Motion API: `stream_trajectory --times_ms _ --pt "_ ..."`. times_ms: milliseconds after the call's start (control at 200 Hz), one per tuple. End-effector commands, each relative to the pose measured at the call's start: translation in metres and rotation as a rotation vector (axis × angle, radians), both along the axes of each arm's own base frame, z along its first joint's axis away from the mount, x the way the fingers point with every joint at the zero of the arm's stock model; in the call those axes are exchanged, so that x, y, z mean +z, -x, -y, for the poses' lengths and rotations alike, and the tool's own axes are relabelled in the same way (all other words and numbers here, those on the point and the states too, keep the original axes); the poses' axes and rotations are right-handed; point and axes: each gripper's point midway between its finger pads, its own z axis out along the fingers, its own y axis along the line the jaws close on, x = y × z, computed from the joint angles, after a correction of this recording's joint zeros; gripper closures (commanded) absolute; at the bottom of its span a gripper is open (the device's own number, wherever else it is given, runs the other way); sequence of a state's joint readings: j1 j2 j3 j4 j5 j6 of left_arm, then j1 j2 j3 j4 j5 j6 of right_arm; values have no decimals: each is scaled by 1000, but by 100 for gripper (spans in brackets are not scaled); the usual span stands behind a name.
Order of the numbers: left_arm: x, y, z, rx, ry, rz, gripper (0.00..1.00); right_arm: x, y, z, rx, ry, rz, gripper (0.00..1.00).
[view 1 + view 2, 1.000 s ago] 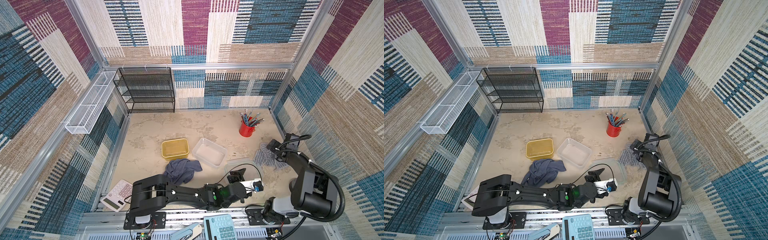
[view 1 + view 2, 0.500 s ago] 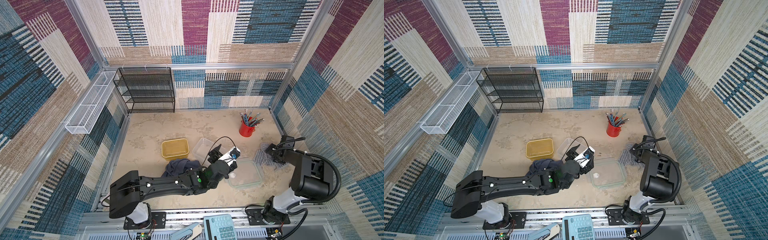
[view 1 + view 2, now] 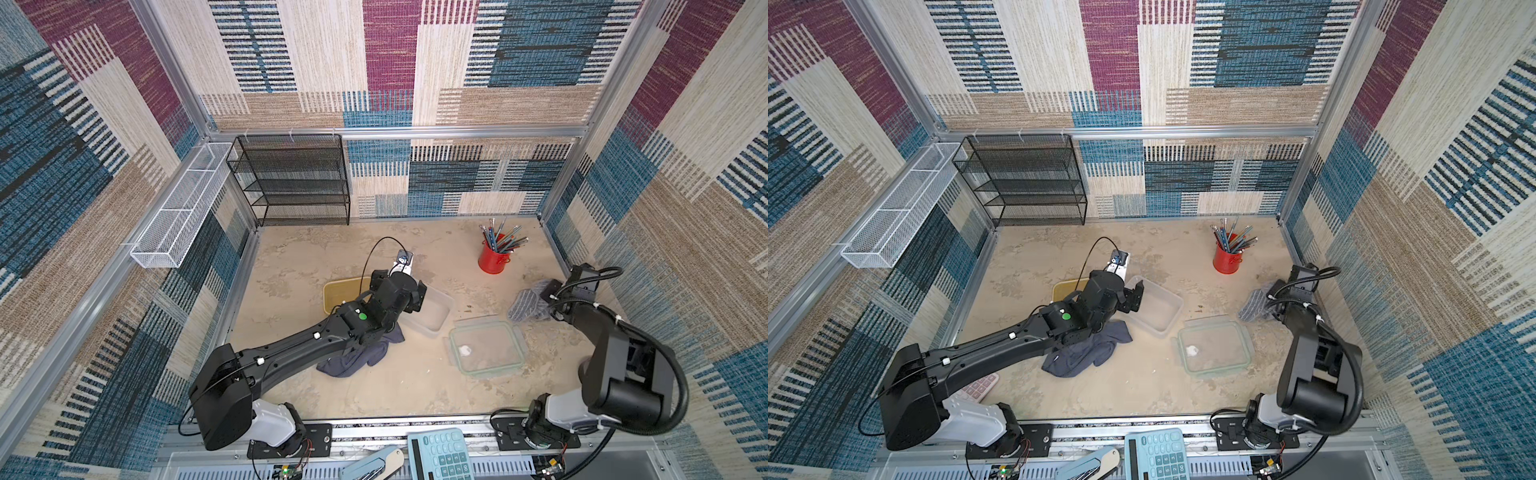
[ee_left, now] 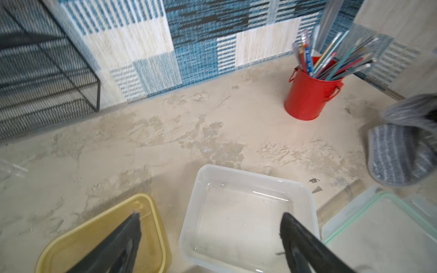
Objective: Wipe the insides of the lunch boxes
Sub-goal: Pick up the cleaning item at the center of the board, then wipe the dirt inside the lunch box.
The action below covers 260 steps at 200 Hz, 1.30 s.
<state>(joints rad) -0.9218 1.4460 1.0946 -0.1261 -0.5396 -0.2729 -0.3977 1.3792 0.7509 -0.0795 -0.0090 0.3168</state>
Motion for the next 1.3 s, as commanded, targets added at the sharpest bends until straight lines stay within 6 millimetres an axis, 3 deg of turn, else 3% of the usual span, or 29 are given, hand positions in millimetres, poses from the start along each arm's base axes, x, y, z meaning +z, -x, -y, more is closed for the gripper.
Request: stream_trajectory --times_ms 0,130,265,436,571,791,1002,1297 --pt "-29 9 -3 25 44 -178 8 62 -7 -6 24 25 169 92" --pt "-45 12 -7 61 38 -270 10 128 -4 -28 100 -2 349 96" --pt "-67 16 -9 98 75 -385 13 176 6 -70 220 -87 518 100" --pt "-91 21 -3 93 147 -525 22 221 21 -135 412 -137 664 100" --pt "-113 22 4 99 185 -621 31 240 30 -183 576 -131 715 100" --pt "-134 20 19 89 189 -715 44 217 24 -260 796 -65 626 100" --pt "-147 18 20 105 158 -745 47 168 22 -312 926 41 478 100" --pt "-114 7 9 142 172 -650 47 83 14 -327 999 108 250 100"
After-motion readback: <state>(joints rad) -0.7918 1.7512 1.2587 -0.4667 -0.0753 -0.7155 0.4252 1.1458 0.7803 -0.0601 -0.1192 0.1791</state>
